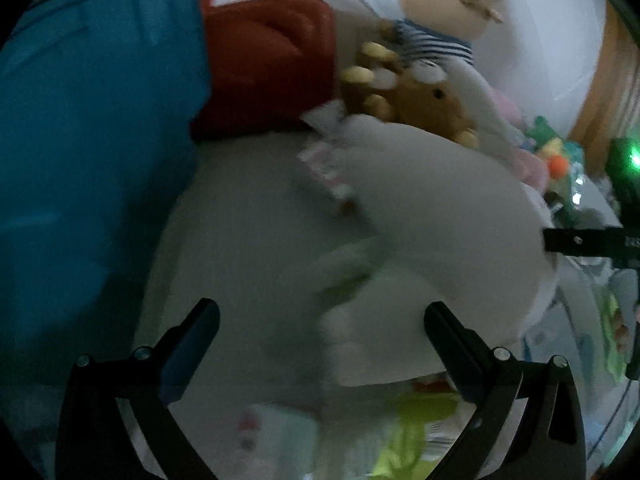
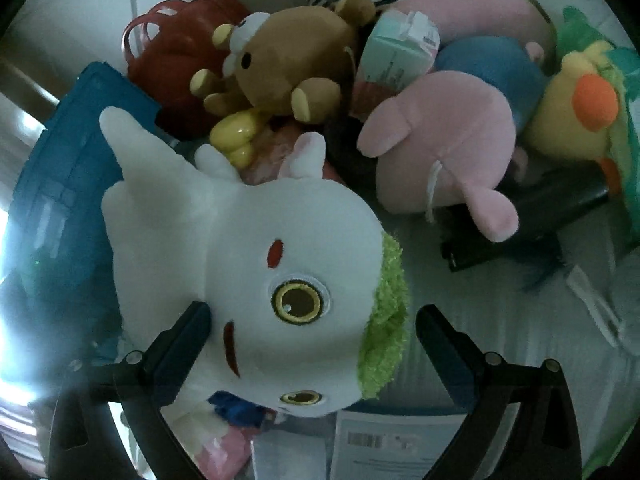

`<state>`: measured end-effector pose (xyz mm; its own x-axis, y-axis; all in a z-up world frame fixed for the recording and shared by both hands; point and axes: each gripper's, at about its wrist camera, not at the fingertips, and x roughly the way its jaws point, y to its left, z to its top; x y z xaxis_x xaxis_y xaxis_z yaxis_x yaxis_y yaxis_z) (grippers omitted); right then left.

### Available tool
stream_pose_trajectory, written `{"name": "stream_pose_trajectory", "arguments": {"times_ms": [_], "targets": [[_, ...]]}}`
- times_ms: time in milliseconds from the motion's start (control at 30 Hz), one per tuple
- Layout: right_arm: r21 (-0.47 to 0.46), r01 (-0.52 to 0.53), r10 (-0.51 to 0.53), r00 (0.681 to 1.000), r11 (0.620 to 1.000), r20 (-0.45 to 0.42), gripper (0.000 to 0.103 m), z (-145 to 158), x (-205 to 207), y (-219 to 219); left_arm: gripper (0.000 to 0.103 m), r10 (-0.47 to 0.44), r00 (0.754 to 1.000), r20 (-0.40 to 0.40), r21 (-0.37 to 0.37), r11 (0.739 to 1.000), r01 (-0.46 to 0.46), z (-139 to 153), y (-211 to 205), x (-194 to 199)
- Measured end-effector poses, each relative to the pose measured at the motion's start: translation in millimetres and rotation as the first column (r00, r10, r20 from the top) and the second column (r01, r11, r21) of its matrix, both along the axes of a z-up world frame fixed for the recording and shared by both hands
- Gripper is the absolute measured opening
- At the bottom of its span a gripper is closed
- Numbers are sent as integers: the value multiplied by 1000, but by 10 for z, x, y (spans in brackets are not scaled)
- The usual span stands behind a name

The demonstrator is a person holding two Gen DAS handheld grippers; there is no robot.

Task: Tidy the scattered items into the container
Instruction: 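Grasp the white green-haired plush with both grippers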

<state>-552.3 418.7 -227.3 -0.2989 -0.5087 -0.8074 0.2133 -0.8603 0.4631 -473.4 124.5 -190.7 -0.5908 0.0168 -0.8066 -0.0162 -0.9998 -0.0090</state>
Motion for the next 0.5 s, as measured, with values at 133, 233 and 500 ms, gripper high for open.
{"name": "stream_pose_trajectory", "arguments": {"times_ms": [133, 233, 500], "targets": [[1, 2, -2, 1000, 1000, -14, 103, 13, 11, -1, 103, 45, 999, -2, -5, 999, -45, 30, -124, -91], [-6, -3, 3, 1000, 1000, -23, 103, -2, -31, 16, 103, 47, 999, -10, 14, 999, -47, 50, -88, -238], [-38, -25, 24, 999, 999, -31, 103, -44, -48, 94, 103, 113, 994, -4, 126, 986, -112, -2, -76, -741]]}}
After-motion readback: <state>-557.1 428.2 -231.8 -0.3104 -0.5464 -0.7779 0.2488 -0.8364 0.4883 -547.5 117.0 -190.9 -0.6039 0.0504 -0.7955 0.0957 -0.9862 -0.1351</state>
